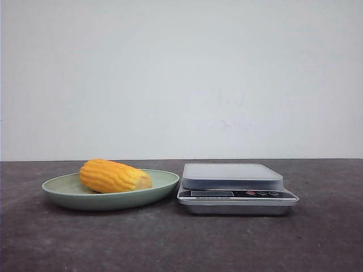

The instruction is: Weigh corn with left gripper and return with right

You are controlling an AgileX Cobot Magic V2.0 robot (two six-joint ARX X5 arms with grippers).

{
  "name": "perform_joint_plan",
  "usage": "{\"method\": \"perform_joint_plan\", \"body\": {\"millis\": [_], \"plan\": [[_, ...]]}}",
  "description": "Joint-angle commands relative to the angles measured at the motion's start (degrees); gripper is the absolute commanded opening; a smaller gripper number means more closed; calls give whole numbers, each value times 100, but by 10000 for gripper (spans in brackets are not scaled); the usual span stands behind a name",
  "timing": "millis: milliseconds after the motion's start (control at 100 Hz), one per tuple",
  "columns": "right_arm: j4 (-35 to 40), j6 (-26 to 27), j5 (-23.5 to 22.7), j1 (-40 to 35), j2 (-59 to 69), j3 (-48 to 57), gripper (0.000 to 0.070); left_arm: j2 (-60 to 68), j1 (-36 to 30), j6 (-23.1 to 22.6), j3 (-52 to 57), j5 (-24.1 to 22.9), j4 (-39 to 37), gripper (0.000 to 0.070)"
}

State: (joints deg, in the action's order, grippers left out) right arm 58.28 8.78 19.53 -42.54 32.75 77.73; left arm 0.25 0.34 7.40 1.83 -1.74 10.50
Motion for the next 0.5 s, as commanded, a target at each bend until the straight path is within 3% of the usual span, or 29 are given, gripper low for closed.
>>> {"method": "perform_joint_plan", "body": {"millis": [0, 260, 490], "plan": [[-138, -66, -2, 330, -9, -26, 10, -7, 2, -72, -103, 4, 22, 12], [-1121, -140, -334, 2378, -820, -1622, 10, -7, 2, -72, -103, 4, 24, 12], [-3115, -341, -518, 3521, -2149, -4210, 10, -7, 2, -72, -103, 4, 22, 12]]}}
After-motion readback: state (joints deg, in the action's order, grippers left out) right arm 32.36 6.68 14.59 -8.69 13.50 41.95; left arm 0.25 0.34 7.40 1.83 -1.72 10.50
